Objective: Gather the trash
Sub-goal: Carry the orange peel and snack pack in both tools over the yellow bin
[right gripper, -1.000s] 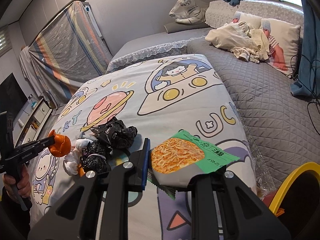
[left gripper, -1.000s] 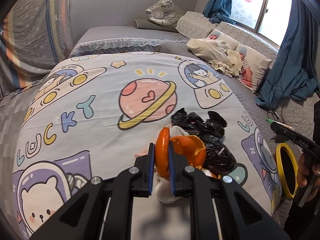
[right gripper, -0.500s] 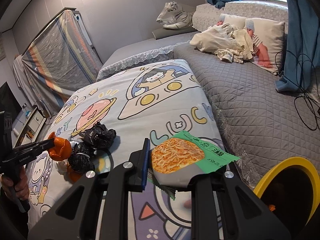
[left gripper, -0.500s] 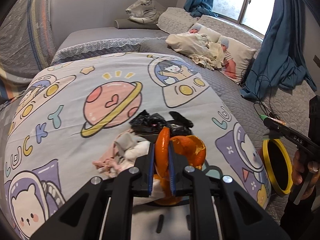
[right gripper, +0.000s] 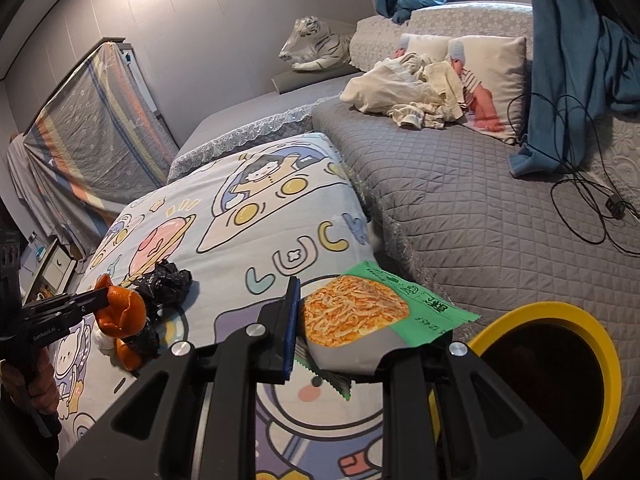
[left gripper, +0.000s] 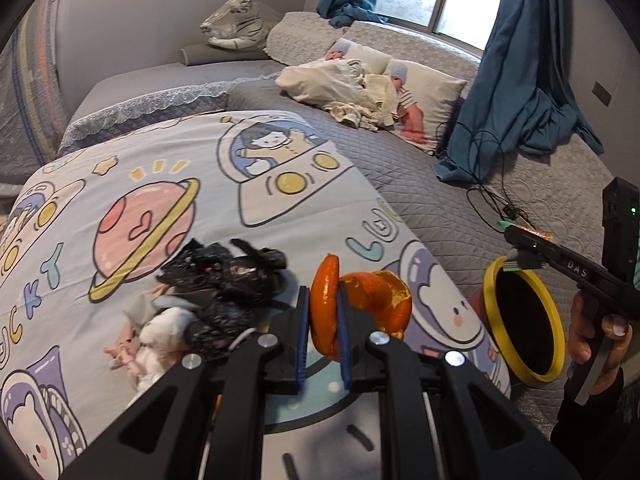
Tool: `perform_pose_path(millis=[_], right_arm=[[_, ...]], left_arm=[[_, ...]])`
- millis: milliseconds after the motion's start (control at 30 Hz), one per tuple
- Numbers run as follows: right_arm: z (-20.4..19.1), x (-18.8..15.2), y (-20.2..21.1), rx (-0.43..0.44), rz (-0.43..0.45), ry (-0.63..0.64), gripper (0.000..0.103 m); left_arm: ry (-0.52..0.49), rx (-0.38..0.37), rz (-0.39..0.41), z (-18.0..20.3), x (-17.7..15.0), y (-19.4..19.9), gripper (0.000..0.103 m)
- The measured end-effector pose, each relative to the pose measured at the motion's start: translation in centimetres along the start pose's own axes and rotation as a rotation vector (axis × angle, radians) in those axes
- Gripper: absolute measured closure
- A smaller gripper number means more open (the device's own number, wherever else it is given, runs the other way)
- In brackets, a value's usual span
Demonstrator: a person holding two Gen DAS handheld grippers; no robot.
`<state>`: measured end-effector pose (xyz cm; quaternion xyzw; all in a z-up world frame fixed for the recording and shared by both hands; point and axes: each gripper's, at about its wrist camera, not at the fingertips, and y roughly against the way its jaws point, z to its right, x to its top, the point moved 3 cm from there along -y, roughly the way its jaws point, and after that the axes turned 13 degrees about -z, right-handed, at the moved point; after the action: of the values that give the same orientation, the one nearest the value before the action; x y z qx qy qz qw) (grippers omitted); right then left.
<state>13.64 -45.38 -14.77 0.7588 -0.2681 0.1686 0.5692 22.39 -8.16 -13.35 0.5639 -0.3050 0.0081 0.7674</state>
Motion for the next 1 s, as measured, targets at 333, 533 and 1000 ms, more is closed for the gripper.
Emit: perform_pose_path(millis=[333, 533, 1000], right_arm=[[4.2, -0.8, 2.0, -0.054, 0.024, -0.069, 0.085], [6.9, -1.5, 3.4, -0.083, 0.040, -0.116, 0.085], [12.9, -3.2, 6.1, -0.154, 0.065, -0.222, 0.085]], left_arm=[[-0.114, -0.075, -0.020, 6.4, 1.2, -1.7, 0.091], [-0.174, -0.126, -0.041, 9.9, 1.6, -3.0, 0.091], [-0.305, -0.214, -0.114, 18.1, 1.0, -6.5, 0.091]])
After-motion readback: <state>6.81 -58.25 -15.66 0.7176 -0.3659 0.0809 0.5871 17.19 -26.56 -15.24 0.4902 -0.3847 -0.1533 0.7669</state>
